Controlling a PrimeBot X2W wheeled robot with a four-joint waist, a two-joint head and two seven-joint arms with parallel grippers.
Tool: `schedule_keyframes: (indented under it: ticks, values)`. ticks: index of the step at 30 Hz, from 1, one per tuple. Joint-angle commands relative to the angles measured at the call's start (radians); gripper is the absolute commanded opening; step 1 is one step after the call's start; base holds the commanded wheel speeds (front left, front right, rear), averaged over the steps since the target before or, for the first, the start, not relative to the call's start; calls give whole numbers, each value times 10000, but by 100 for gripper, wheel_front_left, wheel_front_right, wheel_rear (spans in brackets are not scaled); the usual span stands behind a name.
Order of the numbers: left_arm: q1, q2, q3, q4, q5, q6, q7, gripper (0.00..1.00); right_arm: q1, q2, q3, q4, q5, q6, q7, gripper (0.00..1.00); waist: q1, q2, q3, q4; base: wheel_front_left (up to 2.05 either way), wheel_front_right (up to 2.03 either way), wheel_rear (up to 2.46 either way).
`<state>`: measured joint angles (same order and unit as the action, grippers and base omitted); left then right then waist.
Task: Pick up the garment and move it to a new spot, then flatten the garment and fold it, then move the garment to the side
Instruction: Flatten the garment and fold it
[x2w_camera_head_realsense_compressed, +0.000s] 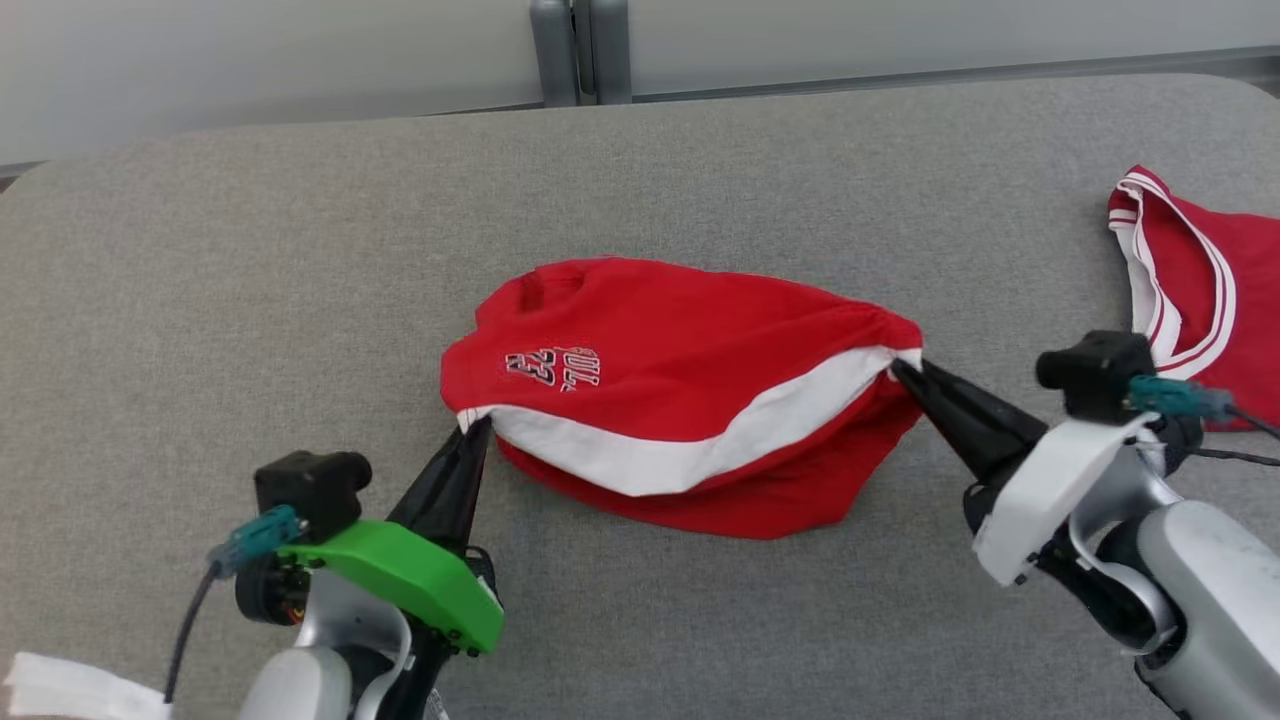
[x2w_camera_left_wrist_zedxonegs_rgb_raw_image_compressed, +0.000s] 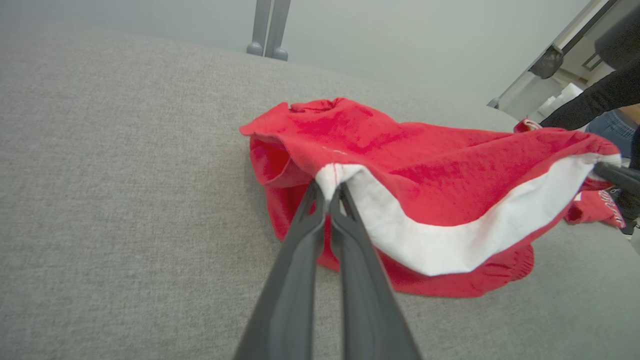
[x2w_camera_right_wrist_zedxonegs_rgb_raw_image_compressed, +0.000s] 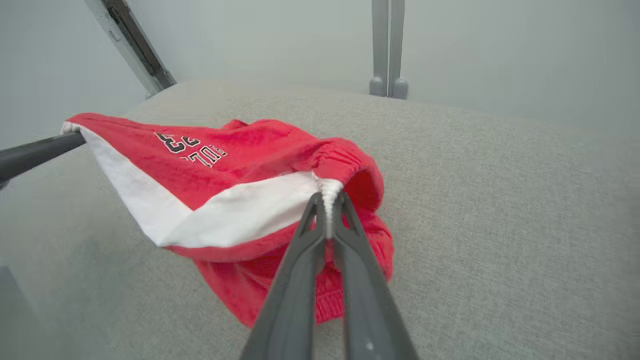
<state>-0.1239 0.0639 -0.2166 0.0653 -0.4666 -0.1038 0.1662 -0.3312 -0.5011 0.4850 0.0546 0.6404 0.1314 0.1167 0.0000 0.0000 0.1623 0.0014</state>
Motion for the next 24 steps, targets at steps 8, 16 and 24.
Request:
schedule_keyframes:
  ticks: [8, 16, 24]
  values:
    - [921, 646, 568, -5325, -1421, 168, 1635, 0, 805, -603, -2155, -2627, 1702, -14, -43, 0, 0, 0, -352, -230, 0, 0, 0]
    - [-808, 1312, 1035, -7424, -2339, 521, 3544, 0, -384, -1120, -3125, -4374, 2585, -11, 1145, 0, 0, 0, 370, -490, 0, 0, 0]
    - [-5343, 2076, 1376, -4373, -2165, 923, 5138, 0, -4530, -881, -1861, -2122, 1531, -14, 2338, 0, 0, 0, 1796, -665, 0, 0, 0]
